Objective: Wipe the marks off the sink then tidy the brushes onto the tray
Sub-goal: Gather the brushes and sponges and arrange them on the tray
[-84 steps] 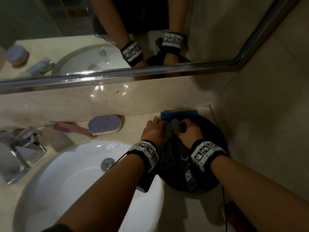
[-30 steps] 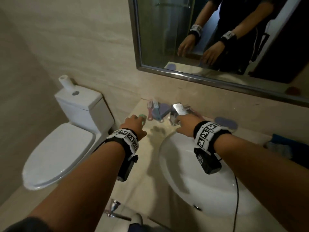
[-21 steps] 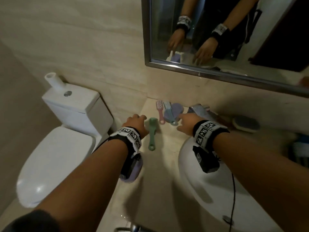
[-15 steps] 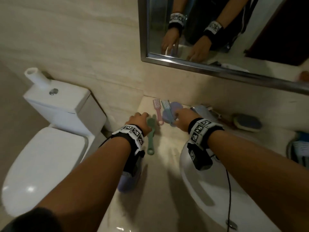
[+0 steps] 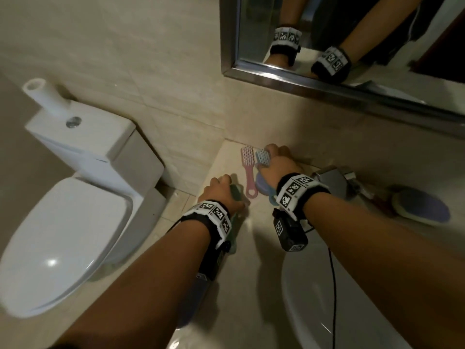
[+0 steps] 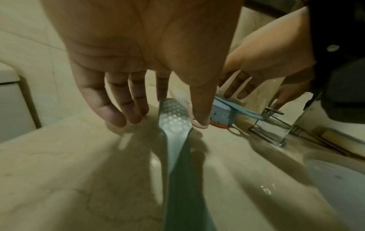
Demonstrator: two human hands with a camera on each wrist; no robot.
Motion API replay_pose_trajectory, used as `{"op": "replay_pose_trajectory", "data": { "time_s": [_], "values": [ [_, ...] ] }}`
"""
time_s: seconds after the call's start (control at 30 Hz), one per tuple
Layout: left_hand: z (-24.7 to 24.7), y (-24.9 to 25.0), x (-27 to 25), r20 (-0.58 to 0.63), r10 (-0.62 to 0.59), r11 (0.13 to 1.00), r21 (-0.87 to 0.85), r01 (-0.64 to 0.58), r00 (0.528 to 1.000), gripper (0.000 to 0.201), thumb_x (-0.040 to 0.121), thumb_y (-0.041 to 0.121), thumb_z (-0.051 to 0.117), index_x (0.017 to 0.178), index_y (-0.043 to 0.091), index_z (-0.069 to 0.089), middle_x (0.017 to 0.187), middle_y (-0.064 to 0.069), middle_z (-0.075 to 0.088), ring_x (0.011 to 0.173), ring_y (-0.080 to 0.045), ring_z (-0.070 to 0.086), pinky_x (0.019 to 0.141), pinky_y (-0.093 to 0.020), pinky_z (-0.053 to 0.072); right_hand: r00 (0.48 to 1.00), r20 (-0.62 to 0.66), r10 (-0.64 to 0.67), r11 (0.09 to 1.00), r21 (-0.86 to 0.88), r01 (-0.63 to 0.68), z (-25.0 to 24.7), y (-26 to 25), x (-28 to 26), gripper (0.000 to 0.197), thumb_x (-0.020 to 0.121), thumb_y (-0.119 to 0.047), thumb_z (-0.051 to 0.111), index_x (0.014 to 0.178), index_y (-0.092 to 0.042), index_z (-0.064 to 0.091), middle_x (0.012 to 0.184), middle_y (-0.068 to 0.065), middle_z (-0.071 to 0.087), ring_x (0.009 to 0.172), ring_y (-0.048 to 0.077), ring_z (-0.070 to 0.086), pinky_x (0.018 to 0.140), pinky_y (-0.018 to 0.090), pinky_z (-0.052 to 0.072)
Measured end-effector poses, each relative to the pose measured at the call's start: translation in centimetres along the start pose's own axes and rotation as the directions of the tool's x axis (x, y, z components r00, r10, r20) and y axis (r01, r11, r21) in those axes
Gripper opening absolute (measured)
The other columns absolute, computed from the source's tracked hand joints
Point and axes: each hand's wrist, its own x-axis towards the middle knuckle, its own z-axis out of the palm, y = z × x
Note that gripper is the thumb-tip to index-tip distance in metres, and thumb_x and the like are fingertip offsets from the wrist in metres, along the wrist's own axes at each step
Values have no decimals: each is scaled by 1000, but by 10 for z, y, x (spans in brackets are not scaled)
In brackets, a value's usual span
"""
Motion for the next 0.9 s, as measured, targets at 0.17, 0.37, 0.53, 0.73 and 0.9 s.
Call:
{"op": "replay_pose_trajectory", "data": {
  "time_s": [0.17, 0.37, 0.53, 0.73, 0.9],
  "values": [
    [3, -1, 6, -9, 1, 996, -91, -2, 1000, 63, 77, 27, 70, 129, 13, 38, 127, -13, 46, 115, -31, 50, 95, -38, 45, 1000, -3, 22, 999, -36, -22, 9, 1, 17, 54, 91, -33, 53, 138, -21, 30, 139, 11, 33, 125, 35, 41, 104, 44, 40],
    [-4, -4, -1, -25, 44, 983, -175, -47, 999, 55, 80, 18, 69, 126, 10, 39, 121, -15, 54, 107, -30, 55, 83, -32, 45, 999, -1, 35, 999, 23, -35, 7, 5, 18, 62, 84, -19, 60, 137, -25, 27, 137, 12, 33, 121, 37, 43, 102, 45, 42],
    [-16, -8, -19, -56, 77, 969, -232, -88, 995, 52, 82, 15, 67, 125, 13, 39, 117, -15, 59, 103, -31, 58, 79, -30, 44, 999, 0, 55, 999, 0, -55, 7, 2, 6, 64, 80, -18, 65, 135, -10, 33, 138, 17, 31, 121, 37, 44, 103, 41, 41],
    [-32, -9, -41, -152, 135, 951, -258, -171, 979, 43, 83, 15, 66, 122, 12, 49, 117, -14, 60, 104, -29, 58, 78, -26, 41, 1000, 6, 20, 999, 25, -20, 2, -7, -27, 30, 85, -23, 61, 103, 1, 61, 98, 16, 66, 94, 31, 63, 75, 31, 52],
    [-51, -4, -71, -218, 194, 932, -263, -249, 956, 39, 83, 11, 62, 121, 16, 54, 118, -16, 52, 104, -30, 55, 86, -25, 40, 997, -58, -46, 993, 107, 52, -14, -12, -74, 16, 84, -20, 62, 73, -15, 51, 73, 0, 53, 78, 20, 53, 56, 23, 36]
  ]
}}
